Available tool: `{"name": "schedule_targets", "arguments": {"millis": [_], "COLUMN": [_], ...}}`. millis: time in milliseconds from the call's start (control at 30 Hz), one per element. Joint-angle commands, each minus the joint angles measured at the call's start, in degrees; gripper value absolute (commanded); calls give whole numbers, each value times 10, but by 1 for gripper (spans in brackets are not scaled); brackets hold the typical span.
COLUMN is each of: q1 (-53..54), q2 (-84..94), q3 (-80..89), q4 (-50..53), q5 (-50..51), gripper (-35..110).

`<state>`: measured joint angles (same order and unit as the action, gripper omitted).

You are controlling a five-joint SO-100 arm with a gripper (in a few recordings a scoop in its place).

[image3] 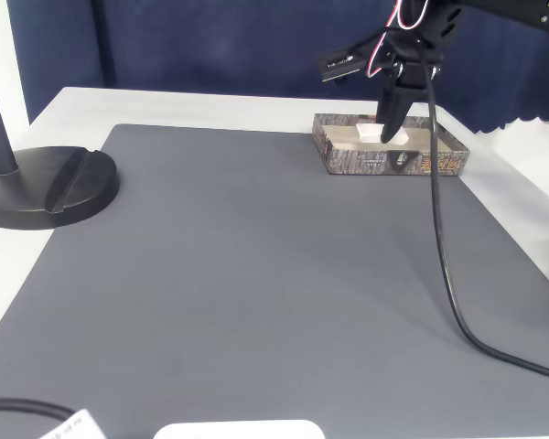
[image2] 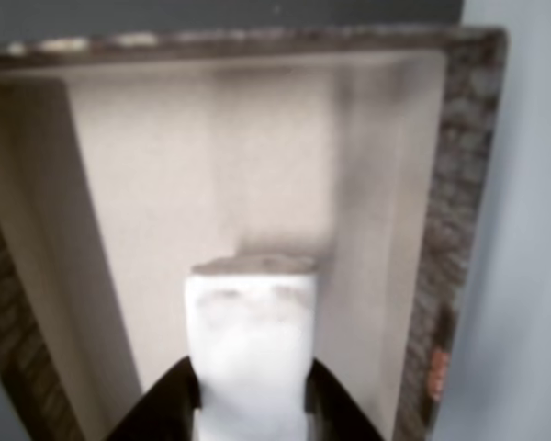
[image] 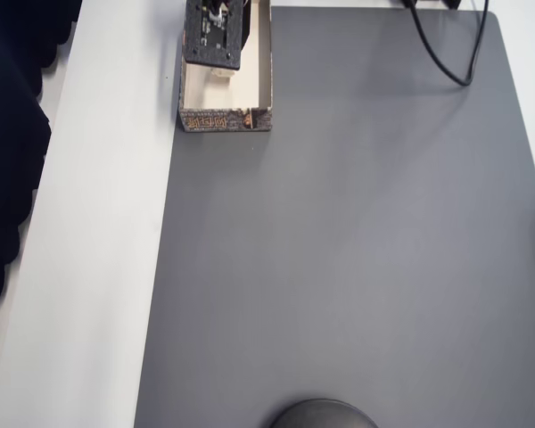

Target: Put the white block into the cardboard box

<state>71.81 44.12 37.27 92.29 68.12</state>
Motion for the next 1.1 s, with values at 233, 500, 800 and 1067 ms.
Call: {"name": "schedule_targets", "arguments": {"millis": [233,500,800,1067], "q1": [6,7,9,10], "q2": [-20,-25,-26,-30], "q3": [-62,-65,-66,-70], "q4": [4,0,0,0], "q5": [20,23,23,25], "gripper": [-2,-2,-1,-1]}}
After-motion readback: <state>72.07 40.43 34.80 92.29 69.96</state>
